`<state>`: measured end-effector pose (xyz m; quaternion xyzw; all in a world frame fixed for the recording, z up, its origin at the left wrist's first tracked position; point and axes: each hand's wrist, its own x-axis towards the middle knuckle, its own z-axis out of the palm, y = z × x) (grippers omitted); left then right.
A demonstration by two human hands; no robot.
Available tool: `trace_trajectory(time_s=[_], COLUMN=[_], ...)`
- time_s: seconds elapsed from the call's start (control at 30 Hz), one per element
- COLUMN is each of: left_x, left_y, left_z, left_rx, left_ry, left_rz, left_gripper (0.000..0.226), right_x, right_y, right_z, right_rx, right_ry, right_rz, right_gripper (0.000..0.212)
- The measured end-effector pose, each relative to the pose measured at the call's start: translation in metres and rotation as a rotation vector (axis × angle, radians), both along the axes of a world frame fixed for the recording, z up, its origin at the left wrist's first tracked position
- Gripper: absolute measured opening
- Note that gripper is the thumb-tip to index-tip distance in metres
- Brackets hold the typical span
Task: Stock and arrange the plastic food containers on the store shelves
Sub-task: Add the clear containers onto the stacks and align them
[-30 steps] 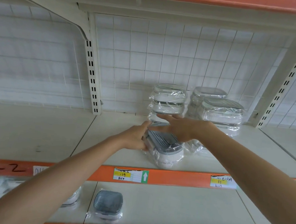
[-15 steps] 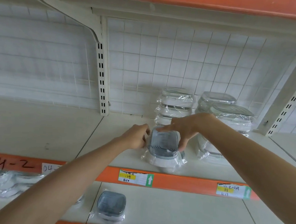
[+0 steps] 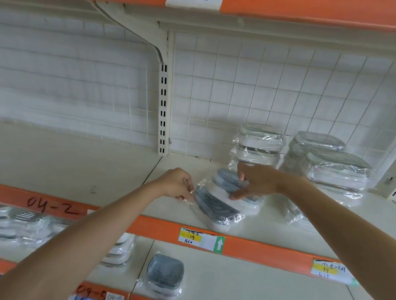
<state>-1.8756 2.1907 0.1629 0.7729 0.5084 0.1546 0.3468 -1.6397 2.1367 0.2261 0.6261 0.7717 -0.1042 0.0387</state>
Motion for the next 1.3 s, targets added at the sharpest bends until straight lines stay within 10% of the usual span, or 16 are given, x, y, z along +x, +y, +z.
trace_trajectory(time_s=[0.4,0.6,0.77,1.3], left_x=[0.022,0.045,0.078,0.108], left_y=[-0.012,-0.011,-0.012,-0.005], left_z=[-0.014,-0.018,-0.015,-0.016], left_rx=[0.057,0.083,0.205,0.193], left_ry=[-0.057,-0.096,-0.070,-0.037], left_rz=[-0.001,-0.038,-0.010,0.056], left_gripper=[0.014,0.056,0.027,0.035], right_x=[-0.011,0.007,0.027,0.040], right_y=[0.009,0.010,0.007,0.007], right_z=[-0.002,-0.005,-0.003,-0.004], right_rx=[0.040,0.050,0.060,0.109], right_ry=[-0.090,-0.128,-0.189,-0.189], right_rz=[0.020,0.001,-0.029,-0.043], right_gripper=[0.080,0.082,0.080,0.068])
